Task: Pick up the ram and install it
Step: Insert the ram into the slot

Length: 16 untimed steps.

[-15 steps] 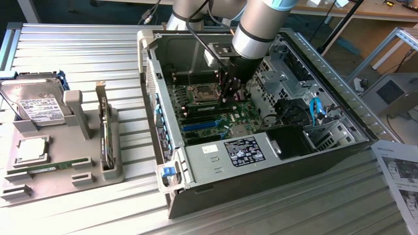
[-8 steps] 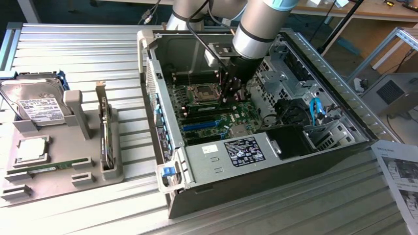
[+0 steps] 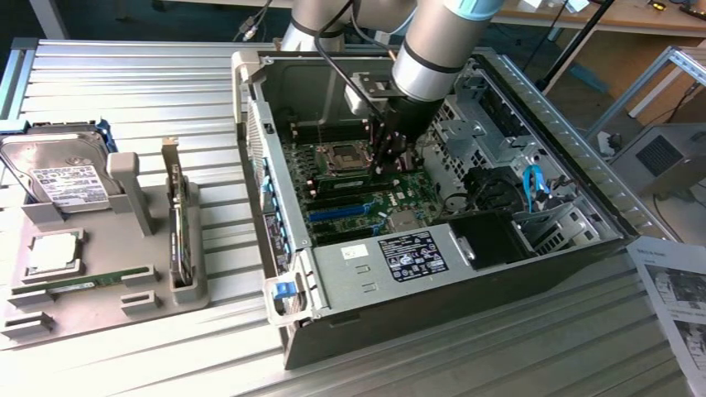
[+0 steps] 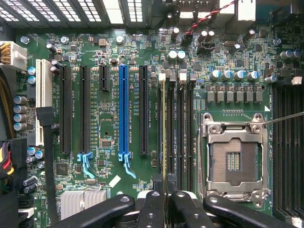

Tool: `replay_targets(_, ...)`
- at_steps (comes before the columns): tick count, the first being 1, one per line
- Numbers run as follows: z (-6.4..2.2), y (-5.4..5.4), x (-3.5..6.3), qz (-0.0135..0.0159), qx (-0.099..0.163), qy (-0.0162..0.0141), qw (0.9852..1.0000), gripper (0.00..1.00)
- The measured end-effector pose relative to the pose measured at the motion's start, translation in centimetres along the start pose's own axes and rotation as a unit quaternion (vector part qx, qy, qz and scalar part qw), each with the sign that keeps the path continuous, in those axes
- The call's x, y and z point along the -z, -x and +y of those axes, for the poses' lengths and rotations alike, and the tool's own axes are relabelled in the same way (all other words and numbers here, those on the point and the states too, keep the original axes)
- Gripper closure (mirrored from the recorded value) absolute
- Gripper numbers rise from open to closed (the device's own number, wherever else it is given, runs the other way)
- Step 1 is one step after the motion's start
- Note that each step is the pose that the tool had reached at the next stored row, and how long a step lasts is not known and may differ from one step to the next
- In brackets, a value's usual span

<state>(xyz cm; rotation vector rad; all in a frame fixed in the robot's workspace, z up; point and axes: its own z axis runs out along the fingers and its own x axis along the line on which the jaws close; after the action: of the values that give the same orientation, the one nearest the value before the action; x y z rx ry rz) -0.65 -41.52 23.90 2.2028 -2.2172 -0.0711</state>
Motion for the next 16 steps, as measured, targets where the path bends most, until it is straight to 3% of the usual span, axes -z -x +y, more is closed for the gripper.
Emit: replay_targets(16, -0.04, -0.01, -0.54, 0.0000, 0.000, 0.0000, 1.0000, 0.88)
